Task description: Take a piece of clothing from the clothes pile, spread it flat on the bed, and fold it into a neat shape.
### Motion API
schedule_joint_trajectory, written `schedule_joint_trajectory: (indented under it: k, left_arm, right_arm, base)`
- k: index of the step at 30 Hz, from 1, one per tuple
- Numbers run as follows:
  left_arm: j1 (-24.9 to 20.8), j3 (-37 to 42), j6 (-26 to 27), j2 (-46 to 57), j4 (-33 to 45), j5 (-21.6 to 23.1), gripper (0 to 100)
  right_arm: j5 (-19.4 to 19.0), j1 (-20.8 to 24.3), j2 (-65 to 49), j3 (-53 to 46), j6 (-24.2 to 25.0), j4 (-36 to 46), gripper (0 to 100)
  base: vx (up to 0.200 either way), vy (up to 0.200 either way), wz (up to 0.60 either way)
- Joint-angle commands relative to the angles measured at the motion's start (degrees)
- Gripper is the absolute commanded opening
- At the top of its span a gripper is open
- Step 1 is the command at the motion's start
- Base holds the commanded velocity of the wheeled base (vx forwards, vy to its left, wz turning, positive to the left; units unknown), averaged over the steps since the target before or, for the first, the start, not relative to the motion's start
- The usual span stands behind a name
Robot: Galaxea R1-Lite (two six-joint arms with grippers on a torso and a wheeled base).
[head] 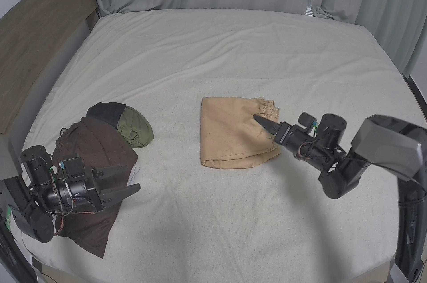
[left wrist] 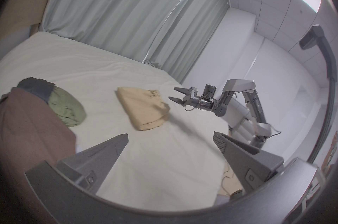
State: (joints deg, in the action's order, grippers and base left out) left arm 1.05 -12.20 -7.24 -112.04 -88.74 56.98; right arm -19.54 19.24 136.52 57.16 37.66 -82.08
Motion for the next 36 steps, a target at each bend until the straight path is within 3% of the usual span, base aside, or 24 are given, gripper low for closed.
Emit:
schedule_joint_trajectory:
  k: [1, 3, 4, 5, 6, 7, 8, 10, 15, 17, 21, 25, 26, 31, 36]
  left_arm:
    - [-11.9, 2.8, -10.1, 13.8, 0.0, -0.2, 100]
    - [-12.9, 2.7, -10.6, 15.0, 0.1, -0.4, 100]
    - [-16.6, 3.1, -11.6, 18.4, 0.1, -1.1, 100]
    - [-16.6, 3.1, -11.6, 18.4, 0.1, -1.1, 100]
    - [-19.9, 4.1, -11.7, 20.5, 0.1, -2.4, 100]
    - [-19.9, 4.1, -11.7, 20.5, 0.1, -2.4, 100]
    - [-22.4, 6.1, -11.7, 22.9, 0.1, -4.3, 100]
    - [-24.9, 8.1, -11.7, 25.6, 0.2, -6.4, 100]
    - [-26.2, 9.6, -10.3, 31.7, 0.4, -10.7, 100]
    - [-25.3, 9.6, -7.5, 34.0, 0.6, -12.9, 100]
    - [-21.5, 11.0, -1.0, 35.2, 1.1, -17.4, 100]
    - [-17.7, 12.2, 0.2, 38.1, 2.7, -18.0, 100]
    - [-17.3, 12.2, 0.3, 42.0, 5.0, -17.8, 100]
    - [-19.0, 12.2, 0.4, 48.9, 9.0, -17.3, 100]
    - [-21.7, 12.2, 0.6, 58.8, 20.3, -16.5, 100]
  right_arm:
    - [-0.1, -2.1, -24.6, -17.5, -11.4, 2.0, 100]
    - [-0.1, -2.5, -26.6, -19.5, -13.1, 2.5, 100]
    - [-0.1, -4.6, -31.7, -25.2, -18.8, 3.9, 100]
    - [-0.1, -4.6, -31.7, -25.2, -18.8, 3.9, 100]
    - [0.0, -6.6, -35.0, -29.9, -24.6, 3.9, 100]
    - [0.0, -6.6, -35.0, -29.9, -24.6, 3.9, 100]
    - [-0.1, -9.0, -38.0, -34.2, -29.1, 3.3, 100]
    - [-0.1, -11.3, -41.8, -38.4, -32.1, 3.2, 100]
    - [-0.2, -13.3, -52.1, -45.9, -32.8, 3.3, 100]
    - [-0.2, -13.3, -58.2, -49.4, -33.3, 3.9, 100]
    - [-0.2, -13.2, -67.9, -54.3, -33.8, 4.6, 100]
    - [-0.2, -12.6, -75.4, -56.5, -33.8, 6.8, 100]
    - [-0.2, -13.0, -82.6, -57.2, -33.8, 11.7, 100]
    - [-0.1, -13.5, -97.5, -56.8, -33.8, 25.2, 100]
    - [-0.2, -15.1, -115.3, -55.2, -33.8, 44.5, 100]
  base:
    - [0.000, 0.000, 0.00]
    - [0.000, 0.000, 0.00]
    - [0.000, 0.000, 0.00]
    - [0.000, 0.000, 0.00]
    - [0.000, 0.000, 0.00]
    - [0.000, 0.000, 0.00]
    - [0.000, 0.000, 0.00]
    - [0.000, 0.000, 0.00]
    - [0.000, 0.000, 0.00]
    - [0.000, 0.000, 0.00]
    - [0.000, 0.000, 0.00]
    - [0.000, 0.000, 0.00]
    - [0.000, 0.000, 0.00]
    - [0.000, 0.000, 0.00]
    - [0.000, 0.000, 0.00]
